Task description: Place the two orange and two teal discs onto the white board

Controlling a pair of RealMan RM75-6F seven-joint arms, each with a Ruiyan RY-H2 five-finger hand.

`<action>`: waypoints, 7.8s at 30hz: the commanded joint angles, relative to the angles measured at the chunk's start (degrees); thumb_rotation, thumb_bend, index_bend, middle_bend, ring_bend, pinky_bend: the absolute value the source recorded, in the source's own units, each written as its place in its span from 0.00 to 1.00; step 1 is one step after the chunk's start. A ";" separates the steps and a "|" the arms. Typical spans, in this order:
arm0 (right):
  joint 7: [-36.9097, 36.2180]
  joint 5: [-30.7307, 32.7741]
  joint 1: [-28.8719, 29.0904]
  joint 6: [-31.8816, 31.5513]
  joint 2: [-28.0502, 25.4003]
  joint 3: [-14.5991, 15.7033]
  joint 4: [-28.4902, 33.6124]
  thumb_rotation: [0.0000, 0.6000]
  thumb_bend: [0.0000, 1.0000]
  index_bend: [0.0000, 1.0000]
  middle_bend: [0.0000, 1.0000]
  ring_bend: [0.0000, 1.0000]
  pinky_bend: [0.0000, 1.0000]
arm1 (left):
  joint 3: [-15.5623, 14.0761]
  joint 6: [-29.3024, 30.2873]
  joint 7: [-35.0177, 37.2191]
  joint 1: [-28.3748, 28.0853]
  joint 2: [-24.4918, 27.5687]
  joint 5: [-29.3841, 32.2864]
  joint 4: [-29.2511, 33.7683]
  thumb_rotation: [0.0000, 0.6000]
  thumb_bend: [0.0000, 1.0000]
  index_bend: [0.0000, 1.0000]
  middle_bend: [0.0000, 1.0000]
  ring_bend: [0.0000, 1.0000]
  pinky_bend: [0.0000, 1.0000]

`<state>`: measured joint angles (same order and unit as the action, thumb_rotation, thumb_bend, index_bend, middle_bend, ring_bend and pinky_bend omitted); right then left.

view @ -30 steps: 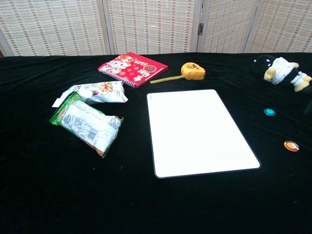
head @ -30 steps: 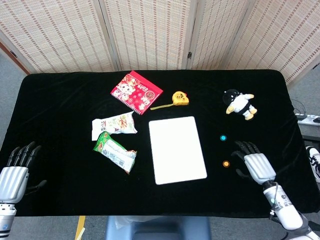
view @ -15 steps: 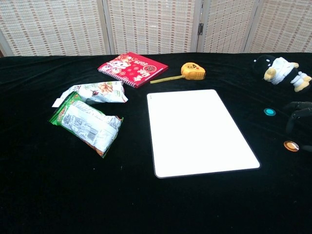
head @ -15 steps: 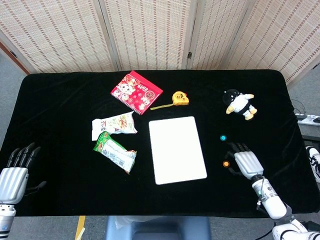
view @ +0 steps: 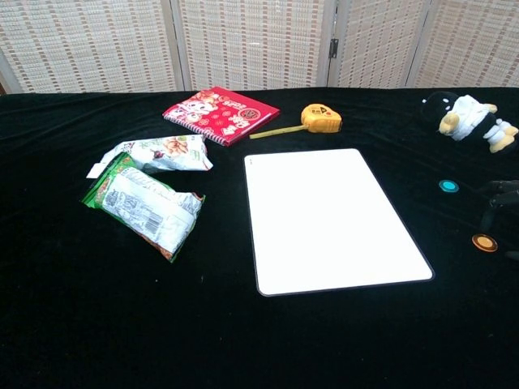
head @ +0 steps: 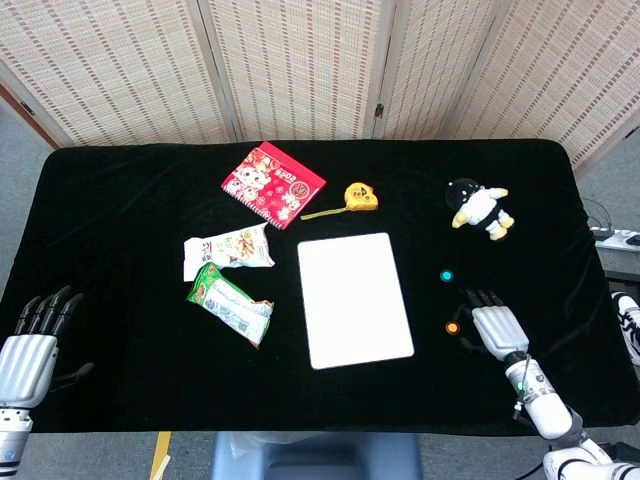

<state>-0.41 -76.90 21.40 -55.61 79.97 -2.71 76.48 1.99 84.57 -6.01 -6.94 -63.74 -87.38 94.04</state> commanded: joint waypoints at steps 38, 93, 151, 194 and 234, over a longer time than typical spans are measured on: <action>-0.01 -1.45 2.69 -1.29 -2.07 -1.25 5.00 1.00 0.27 0.50 0.13 0.00 0.00 | 0.09 -0.36 0.76 -0.11 -0.14 0.46 -0.78 1.00 0.15 0.05 0.05 0.10 0.00; 0.75 -2.76 0.22 -10.38 -9.25 6.70 13.04 1.00 0.27 0.34 0.11 0.00 0.00 | 0.25 -1.17 1.38 -1.41 -1.17 -1.25 -1.04 1.00 0.15 0.05 0.05 0.10 0.00; -1.40 1.61 -7.65 -6.13 -7.50 2.82 5.19 1.00 0.27 0.48 0.16 0.02 0.00 | 0.20 -2.51 1.45 -3.11 -1.07 -0.64 -0.68 1.00 0.15 0.04 0.05 0.10 0.00; 18.58 8.92 14.61 6.90 6.04 -3.89 13.09 1.00 0.27 0.49 0.14 0.00 0.00 | -0.22 -2.66 3.29 -2.52 -1.77 0.29 -2.67 1.00 0.15 0.04 0.05 0.10 0.00; 17.09 17.10 12.28 0.77 -0.60 -4.93 9.68 1.00 0.27 0.31 0.10 0.00 0.00 | -0.36 -2.79 4.16 -2.61 -2.71 -0.05 -3.94 1.00 0.15 0.04 0.05 0.10 0.00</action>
<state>16.89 -60.98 33.88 -55.35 79.71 -7.27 87.45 1.64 81.79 -1.83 -9.54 -66.43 -87.41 90.08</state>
